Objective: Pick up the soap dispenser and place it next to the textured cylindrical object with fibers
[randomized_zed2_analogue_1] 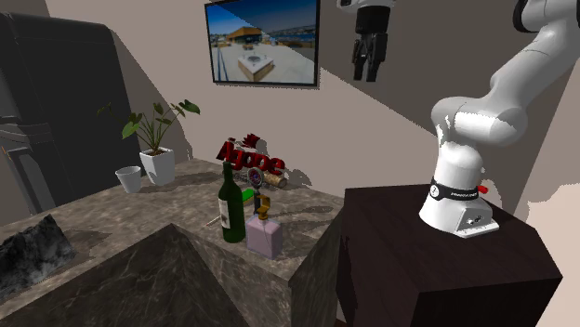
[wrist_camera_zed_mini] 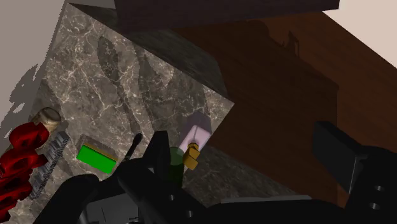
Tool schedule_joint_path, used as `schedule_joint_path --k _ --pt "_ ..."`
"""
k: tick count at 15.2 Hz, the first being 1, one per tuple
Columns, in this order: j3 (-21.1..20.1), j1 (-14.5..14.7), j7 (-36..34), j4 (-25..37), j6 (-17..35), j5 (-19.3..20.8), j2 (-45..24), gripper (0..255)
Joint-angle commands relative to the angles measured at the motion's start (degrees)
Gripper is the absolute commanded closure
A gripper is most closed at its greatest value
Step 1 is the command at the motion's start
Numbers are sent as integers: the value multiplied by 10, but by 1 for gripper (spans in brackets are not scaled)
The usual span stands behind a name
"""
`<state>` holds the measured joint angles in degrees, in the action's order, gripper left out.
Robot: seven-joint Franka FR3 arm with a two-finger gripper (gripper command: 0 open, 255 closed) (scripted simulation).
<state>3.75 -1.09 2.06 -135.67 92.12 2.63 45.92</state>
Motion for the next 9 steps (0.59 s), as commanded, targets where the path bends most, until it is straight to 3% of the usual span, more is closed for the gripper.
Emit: schedule_joint_path --k 1,9 --pt "0 0 0 0 0 0 0 0" --pt "-19 -17 -72 -115 192 -4 -53 0"
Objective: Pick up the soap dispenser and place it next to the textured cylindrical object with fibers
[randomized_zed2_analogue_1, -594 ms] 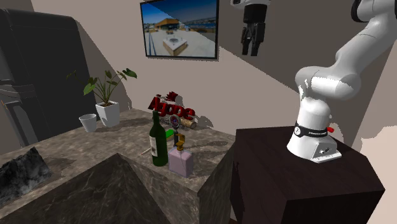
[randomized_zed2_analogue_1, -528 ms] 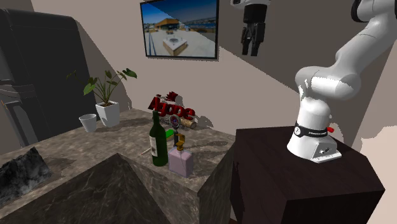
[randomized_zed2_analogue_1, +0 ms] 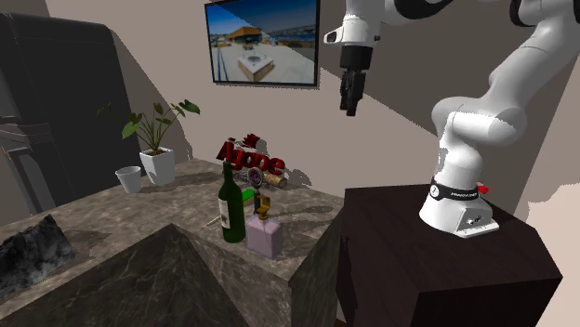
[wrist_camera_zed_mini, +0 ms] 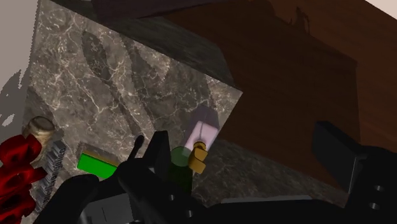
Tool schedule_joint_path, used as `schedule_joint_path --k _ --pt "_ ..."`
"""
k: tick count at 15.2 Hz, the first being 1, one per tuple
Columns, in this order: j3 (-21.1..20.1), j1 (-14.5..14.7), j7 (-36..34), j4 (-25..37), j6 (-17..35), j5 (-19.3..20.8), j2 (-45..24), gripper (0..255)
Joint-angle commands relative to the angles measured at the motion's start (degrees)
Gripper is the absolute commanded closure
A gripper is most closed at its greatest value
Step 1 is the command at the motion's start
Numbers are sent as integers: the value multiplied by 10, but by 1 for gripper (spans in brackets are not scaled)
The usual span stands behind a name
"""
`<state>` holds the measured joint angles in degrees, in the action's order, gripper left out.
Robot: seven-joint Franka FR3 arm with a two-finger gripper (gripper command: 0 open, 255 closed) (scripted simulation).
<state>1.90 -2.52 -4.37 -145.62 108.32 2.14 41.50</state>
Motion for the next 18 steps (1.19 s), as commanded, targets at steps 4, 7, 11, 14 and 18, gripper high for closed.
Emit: schedule_joint_path --k 4,7,11,14,18 --pt "-11 -12 -45 -52 132 1 -64 0" --pt "-18 -20 -74 -69 211 4 -118 0" --pt "-29 -33 -117 -75 314 13 -204 0" --pt "-38 -46 -154 -69 388 28 -277 0" --pt "-47 -65 -218 -45 476 67 -379 0"
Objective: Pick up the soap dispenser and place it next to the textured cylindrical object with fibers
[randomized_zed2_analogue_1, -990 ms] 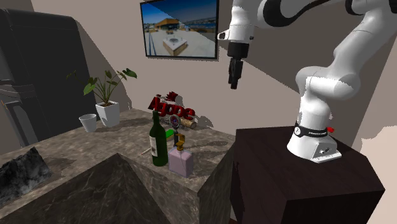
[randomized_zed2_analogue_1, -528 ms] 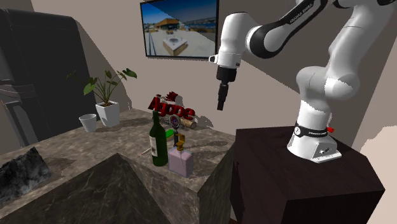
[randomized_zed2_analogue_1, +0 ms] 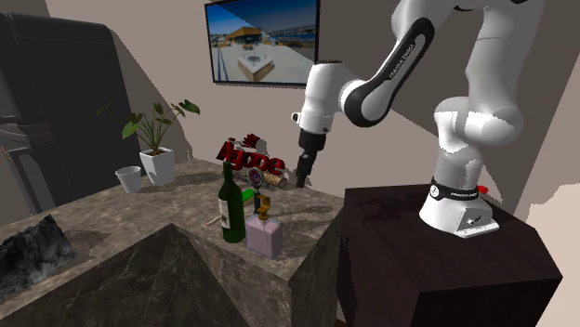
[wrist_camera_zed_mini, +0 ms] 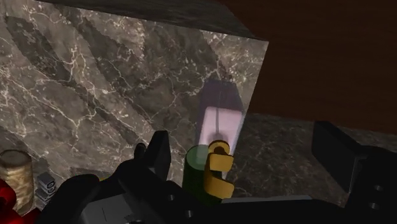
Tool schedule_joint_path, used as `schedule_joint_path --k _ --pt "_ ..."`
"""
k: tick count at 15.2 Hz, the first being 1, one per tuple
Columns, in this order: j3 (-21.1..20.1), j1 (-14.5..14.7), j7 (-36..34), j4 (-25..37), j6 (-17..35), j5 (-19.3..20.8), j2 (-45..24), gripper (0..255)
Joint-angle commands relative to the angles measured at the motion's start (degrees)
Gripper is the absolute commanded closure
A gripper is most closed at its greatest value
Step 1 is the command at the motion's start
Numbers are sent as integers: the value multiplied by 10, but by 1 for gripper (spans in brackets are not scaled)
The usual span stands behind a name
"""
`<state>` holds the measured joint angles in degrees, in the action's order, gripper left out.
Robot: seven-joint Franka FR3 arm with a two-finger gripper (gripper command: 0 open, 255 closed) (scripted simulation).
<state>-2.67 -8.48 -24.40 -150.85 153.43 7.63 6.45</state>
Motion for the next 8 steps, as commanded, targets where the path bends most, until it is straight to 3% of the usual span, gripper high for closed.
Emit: schedule_joint_path --k 1,5,8 --pt "-2 -9 -37 16 45 26 -55 0" --pt "16 -9 -127 61 111 98 -159 0" --pt "49 12 -188 104 151 140 -235 0"
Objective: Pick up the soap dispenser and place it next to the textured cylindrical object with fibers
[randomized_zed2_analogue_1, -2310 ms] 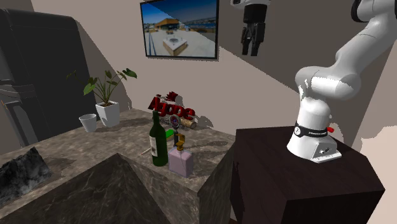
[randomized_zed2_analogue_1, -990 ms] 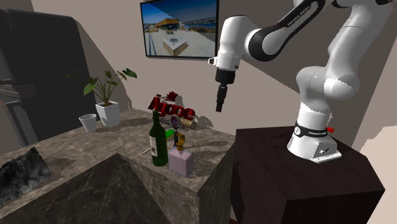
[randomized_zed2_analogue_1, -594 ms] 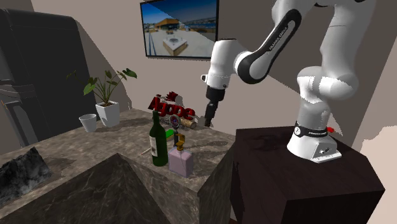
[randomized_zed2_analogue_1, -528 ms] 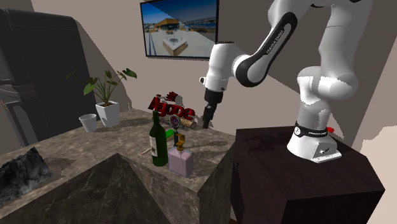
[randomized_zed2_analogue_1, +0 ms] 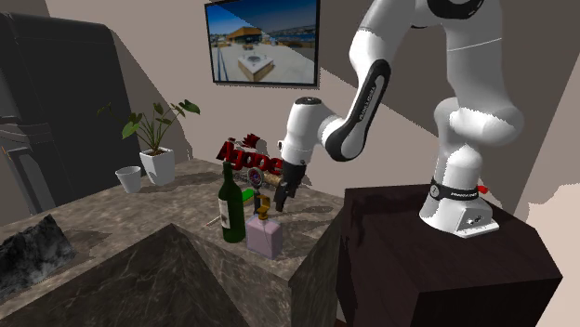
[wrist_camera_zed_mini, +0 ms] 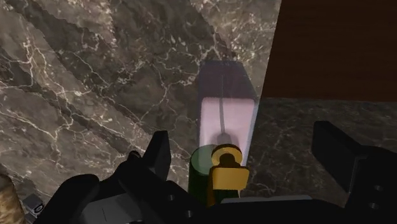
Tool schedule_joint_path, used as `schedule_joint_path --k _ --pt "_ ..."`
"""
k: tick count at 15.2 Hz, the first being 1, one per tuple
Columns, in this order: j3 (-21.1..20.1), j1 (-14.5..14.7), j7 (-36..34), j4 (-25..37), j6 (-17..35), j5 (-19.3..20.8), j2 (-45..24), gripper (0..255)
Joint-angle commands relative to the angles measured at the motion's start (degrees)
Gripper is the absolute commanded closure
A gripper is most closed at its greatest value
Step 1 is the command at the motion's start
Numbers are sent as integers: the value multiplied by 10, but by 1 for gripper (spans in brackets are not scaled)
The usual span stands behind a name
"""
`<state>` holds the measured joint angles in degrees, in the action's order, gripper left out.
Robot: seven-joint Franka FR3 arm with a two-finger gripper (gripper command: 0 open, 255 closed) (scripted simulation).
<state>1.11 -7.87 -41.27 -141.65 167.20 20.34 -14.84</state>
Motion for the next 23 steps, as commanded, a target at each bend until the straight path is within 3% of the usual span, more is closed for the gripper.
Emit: schedule_joint_path --k 1,6,14,22,23 --pt "23 15 -35 27 25 21 -47 0" --pt "67 47 -91 113 73 26 -169 0" --pt "75 49 -96 162 104 23 -247 0" --pt "75 49 -97 162 104 23 -247 0" --pt "75 49 -97 162 104 23 -247 255"
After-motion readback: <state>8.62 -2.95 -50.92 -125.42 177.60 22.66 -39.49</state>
